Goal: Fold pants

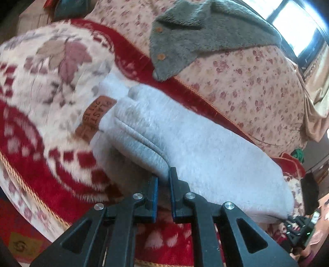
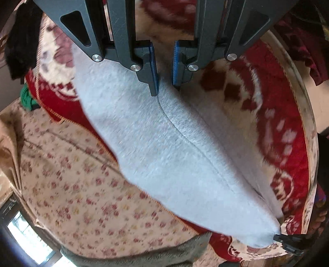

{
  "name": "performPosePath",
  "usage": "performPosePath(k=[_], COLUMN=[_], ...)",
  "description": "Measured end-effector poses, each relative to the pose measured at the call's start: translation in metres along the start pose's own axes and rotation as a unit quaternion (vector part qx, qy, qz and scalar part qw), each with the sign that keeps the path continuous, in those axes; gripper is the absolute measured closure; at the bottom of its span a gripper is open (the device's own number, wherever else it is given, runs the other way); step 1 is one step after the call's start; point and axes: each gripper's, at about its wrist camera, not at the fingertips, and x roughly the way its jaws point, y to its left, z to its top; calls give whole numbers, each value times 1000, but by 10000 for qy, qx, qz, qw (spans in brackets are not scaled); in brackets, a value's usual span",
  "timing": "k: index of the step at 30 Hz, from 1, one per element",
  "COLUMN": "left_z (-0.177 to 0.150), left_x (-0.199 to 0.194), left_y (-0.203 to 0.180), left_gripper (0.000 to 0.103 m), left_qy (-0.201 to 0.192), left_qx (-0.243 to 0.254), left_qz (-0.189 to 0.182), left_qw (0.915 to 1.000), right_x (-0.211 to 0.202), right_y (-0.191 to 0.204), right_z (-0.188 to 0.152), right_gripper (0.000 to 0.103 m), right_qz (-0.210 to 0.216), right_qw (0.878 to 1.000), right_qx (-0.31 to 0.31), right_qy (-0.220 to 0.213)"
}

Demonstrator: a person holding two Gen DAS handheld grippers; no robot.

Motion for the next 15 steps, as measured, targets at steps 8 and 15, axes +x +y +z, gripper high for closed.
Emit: performPosePath(k=[8, 15], left_z=[-1, 17], left_x=[-25, -3], left_y=[29, 26], left_gripper=[27, 26], left_qy=[-572, -326], left_qx=[-820, -965], left_qz=[-30, 40], left_qw=[9950, 9948], right_x=[-23, -23], right_y=[-10, -49], right_z=[-11, -53], right_gripper=[21, 21], right_qz=[642, 1777], right_qw=[9900, 9168], right_qx=[1234, 3552], right_qy=[-237, -409])
